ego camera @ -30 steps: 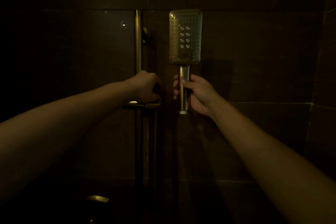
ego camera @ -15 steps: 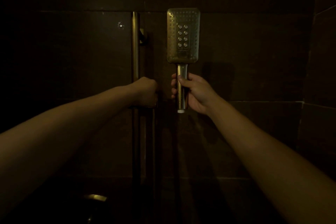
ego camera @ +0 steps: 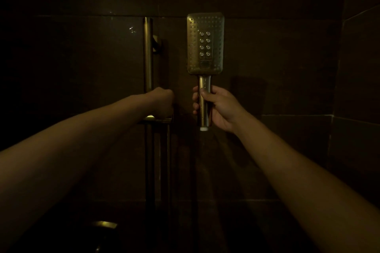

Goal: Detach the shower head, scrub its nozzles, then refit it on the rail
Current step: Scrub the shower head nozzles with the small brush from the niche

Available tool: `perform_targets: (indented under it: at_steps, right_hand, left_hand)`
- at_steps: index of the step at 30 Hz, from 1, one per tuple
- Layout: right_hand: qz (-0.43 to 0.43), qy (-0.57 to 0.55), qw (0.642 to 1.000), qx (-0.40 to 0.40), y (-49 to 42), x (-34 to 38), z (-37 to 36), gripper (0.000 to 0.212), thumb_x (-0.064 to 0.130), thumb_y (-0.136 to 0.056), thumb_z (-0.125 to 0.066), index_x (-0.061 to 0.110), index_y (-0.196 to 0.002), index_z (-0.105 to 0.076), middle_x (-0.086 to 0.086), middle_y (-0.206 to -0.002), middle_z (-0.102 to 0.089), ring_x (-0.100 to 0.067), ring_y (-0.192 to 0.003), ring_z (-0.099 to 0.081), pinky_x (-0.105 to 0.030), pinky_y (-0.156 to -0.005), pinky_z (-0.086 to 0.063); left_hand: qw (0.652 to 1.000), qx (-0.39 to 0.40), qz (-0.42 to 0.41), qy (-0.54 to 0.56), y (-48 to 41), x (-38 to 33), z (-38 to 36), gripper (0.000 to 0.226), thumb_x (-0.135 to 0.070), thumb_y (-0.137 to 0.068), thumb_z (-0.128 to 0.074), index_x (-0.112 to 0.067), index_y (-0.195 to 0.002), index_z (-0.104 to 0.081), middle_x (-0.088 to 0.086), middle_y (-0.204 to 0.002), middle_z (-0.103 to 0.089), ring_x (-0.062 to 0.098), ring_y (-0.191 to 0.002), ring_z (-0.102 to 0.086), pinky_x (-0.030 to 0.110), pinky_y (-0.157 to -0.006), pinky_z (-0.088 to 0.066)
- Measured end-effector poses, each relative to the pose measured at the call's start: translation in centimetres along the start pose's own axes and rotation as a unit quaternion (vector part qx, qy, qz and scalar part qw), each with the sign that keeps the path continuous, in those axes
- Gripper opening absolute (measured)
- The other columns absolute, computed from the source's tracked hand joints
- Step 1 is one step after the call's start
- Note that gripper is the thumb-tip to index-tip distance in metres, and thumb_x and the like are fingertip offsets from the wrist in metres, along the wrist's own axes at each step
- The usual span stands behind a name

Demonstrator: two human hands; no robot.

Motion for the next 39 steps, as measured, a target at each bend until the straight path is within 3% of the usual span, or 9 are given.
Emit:
perform_targets:
  at_steps: [8,14,19,24,28,33,36,39]
  right_hand:
    - [-0.004,0.012,1.000,-0.015,1.0,0.2,1.3,0.018,0.010,-0.099,-0.046,0.006,-0.113,-0.058,-0.006,-0.086,-0.062,-0.017,-0.072,-0.059,-0.034,-0.072,-0.052]
    - [-0.005,0.001,1.000,-0.028,1.2,0.2,1.5,0.017,0.010,-0.100,-0.045,0.006,-0.111,-0.057,-0.006,-0.085,-0.061,-0.016,-0.070,-0.059,-0.033,-0.069,-0.052]
    - [-0.012,-0.015,0.999,-0.028,0.8,-0.2,0.6,0.018,0.011,-0.100,-0.045,0.006,-0.113,-0.057,-0.006,-0.085,-0.061,-0.017,-0.072,-0.058,-0.032,-0.069,-0.052]
    - [-0.015,-0.022,1.000,-0.014,0.8,-0.6,-0.4,0.018,0.010,-0.100,-0.045,0.005,-0.113,-0.055,-0.006,-0.084,-0.062,-0.017,-0.071,-0.059,-0.031,-0.067,-0.053]
    - [-0.013,-0.025,1.000,-0.008,1.0,-0.4,-0.6,0.016,0.010,-0.100,-0.045,0.006,-0.110,-0.057,-0.006,-0.084,-0.061,-0.017,-0.070,-0.059,-0.031,-0.067,-0.053]
    - [-0.023,-0.043,0.999,-0.013,1.7,-0.4,-0.1,0.016,0.010,-0.099,-0.047,0.006,-0.109,-0.059,-0.007,-0.086,-0.064,-0.017,-0.074,-0.062,-0.030,-0.069,-0.054]
    - [-0.036,-0.073,0.997,-0.015,2.4,-1.3,0.2,0.015,0.007,-0.099,-0.046,0.005,-0.107,-0.059,-0.009,-0.089,-0.064,-0.019,-0.080,-0.061,-0.032,-0.077,-0.052]
    - [-0.051,-0.079,0.995,-0.019,3.6,-3.0,0.6,0.015,0.006,-0.099,-0.046,0.005,-0.106,-0.059,-0.010,-0.092,-0.063,-0.020,-0.083,-0.060,-0.035,-0.083,-0.051]
  left_hand:
    - [0.998,0.058,0.002,0.001,-0.5,0.3,0.1,0.029,-0.016,-0.097,-0.051,-0.006,-0.118,-0.069,0.012,-0.119,-0.068,0.028,-0.109,-0.064,0.037,-0.091,-0.049]
    - [0.998,0.064,-0.007,0.004,-0.8,0.4,-0.4,0.024,-0.014,-0.095,-0.055,-0.004,-0.111,-0.070,0.014,-0.113,-0.070,0.030,-0.103,-0.066,0.037,-0.082,-0.051]
    - [1.000,0.000,-0.027,0.010,-0.3,0.7,-1.0,0.027,-0.021,-0.089,-0.054,-0.003,-0.102,-0.069,0.019,-0.111,-0.067,0.036,-0.102,-0.064,0.042,-0.088,-0.054]
    - [0.996,-0.077,-0.043,0.011,1.6,-0.1,-1.0,0.032,-0.020,-0.090,-0.054,-0.007,-0.116,-0.065,0.015,-0.118,-0.056,0.033,-0.110,-0.057,0.037,-0.090,-0.050]
    - [0.982,-0.175,-0.068,-0.007,3.7,-1.3,0.1,0.026,-0.025,-0.091,-0.052,-0.010,-0.109,-0.062,0.013,-0.111,-0.057,0.035,-0.104,-0.054,0.042,-0.087,-0.048]
    - [0.936,-0.254,-0.040,0.238,6.9,-3.1,1.6,0.019,-0.023,-0.094,-0.054,-0.011,-0.107,-0.059,0.007,-0.102,-0.061,0.023,-0.094,-0.059,0.038,-0.077,-0.050]
    - [0.897,-0.223,0.002,0.381,7.9,-4.5,-1.0,0.023,-0.032,-0.095,-0.058,-0.014,-0.108,-0.055,0.001,-0.099,-0.064,0.015,-0.088,-0.063,0.030,-0.070,-0.051]
    - [0.879,-0.196,0.027,0.433,8.8,-6.0,-4.2,0.037,-0.032,-0.090,-0.067,-0.015,-0.118,-0.052,-0.006,-0.103,-0.065,0.008,-0.092,-0.064,0.019,-0.071,-0.049]
Point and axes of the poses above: each hand's wrist, its own y-axis away from the middle knuckle, its own z-axis out of the back of the hand, x = y × z, the point moved 9 cm from there along -y, towards the middle knuckle
